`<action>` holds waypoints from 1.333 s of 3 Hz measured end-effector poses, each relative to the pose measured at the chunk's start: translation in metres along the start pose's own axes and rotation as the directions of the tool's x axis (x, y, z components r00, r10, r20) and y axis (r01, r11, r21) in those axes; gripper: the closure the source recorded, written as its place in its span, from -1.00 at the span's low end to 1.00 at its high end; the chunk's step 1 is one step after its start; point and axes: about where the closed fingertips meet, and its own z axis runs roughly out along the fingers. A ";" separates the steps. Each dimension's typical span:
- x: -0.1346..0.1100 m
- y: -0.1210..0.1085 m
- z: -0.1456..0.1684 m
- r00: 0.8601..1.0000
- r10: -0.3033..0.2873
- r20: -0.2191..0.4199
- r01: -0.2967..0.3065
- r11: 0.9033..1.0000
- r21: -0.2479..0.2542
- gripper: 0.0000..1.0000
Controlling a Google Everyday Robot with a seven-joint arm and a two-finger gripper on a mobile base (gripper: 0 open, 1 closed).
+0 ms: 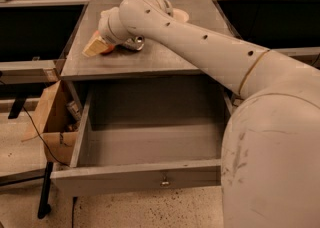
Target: Place orange into top drawer
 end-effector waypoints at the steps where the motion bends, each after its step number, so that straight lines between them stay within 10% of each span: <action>1: 0.009 -0.003 -0.002 1.000 0.000 -0.013 0.000 1.000 0.013 -0.46; 4: 0.024 0.004 0.009 0.999 0.008 -0.037 -0.009 1.000 -0.022 -0.30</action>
Offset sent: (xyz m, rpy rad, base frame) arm 0.0064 -0.0210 -0.0060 -0.0167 -0.0064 -0.0374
